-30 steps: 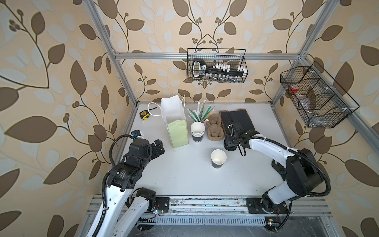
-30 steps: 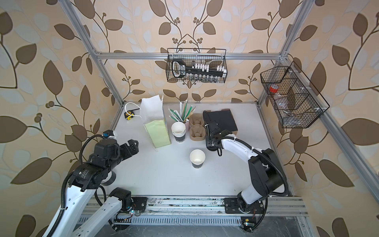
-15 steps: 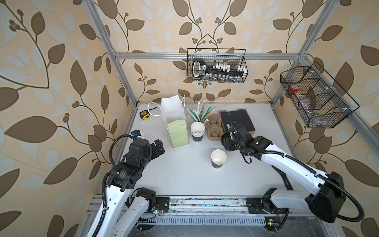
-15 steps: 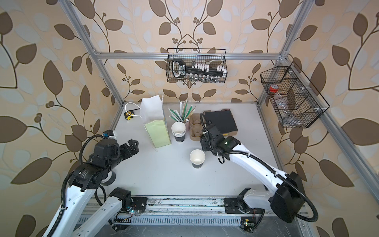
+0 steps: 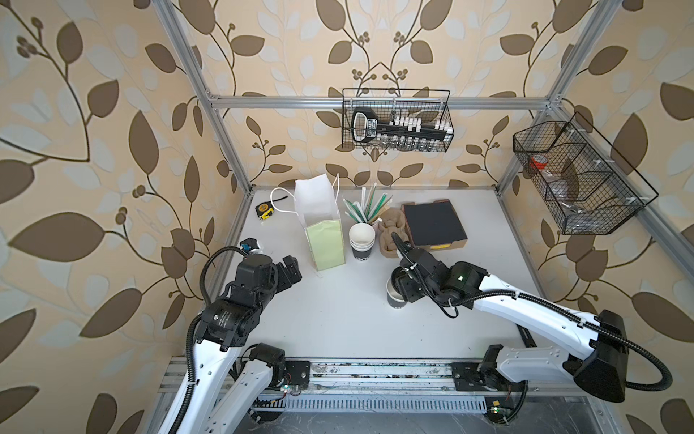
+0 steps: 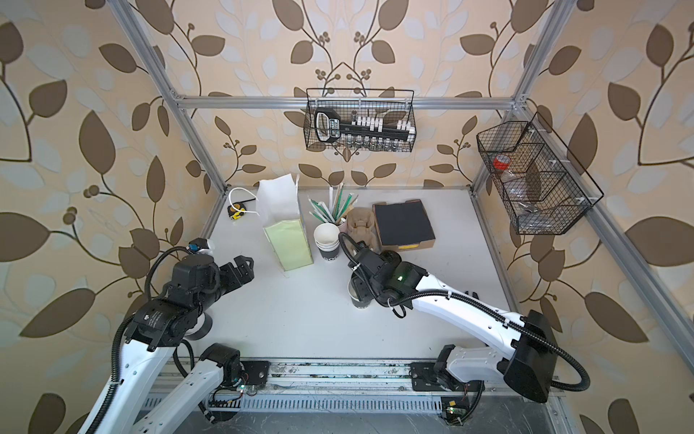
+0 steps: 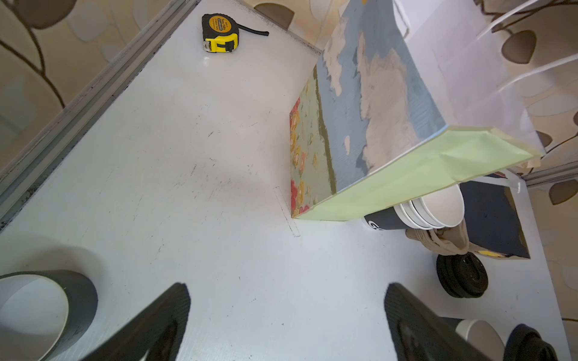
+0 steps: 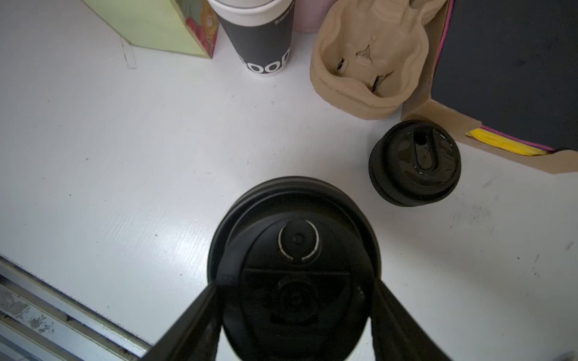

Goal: Pack a coffee takeout order
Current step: Close the lid on the coffee cup.

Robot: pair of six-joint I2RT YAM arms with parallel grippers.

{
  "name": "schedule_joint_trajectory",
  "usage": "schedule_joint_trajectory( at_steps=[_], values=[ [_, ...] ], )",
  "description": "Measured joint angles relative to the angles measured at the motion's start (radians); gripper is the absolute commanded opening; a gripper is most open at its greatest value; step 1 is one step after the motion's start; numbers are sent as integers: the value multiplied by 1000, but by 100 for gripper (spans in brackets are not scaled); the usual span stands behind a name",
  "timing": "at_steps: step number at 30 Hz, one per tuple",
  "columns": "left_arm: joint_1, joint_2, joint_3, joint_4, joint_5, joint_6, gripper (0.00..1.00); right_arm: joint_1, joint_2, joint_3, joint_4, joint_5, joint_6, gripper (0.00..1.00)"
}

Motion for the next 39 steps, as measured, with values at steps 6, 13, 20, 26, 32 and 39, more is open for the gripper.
schedule_joint_trajectory(
  at_steps=[6, 13, 20, 26, 32, 39],
  values=[
    [0, 0, 0, 0, 0, 0, 99, 18, 55, 0, -12, -2, -1, 63],
    [0, 0, 0, 0, 0, 0, 99, 18, 78, 35, -25, -1, -3, 63],
    [0, 0, 0, 0, 0, 0, 99, 18, 114, 53, -36, -2, -10, 64],
    [0, 0, 0, 0, 0, 0, 99, 17, 125, 62, -55, -2, -13, 64],
    [0, 0, 0, 0, 0, 0, 99, -5, 131, 63, -56, -28, -26, 64],
    [0, 0, 0, 0, 0, 0, 99, -31, 141, 61, -40, -71, -40, 64]
  ],
)
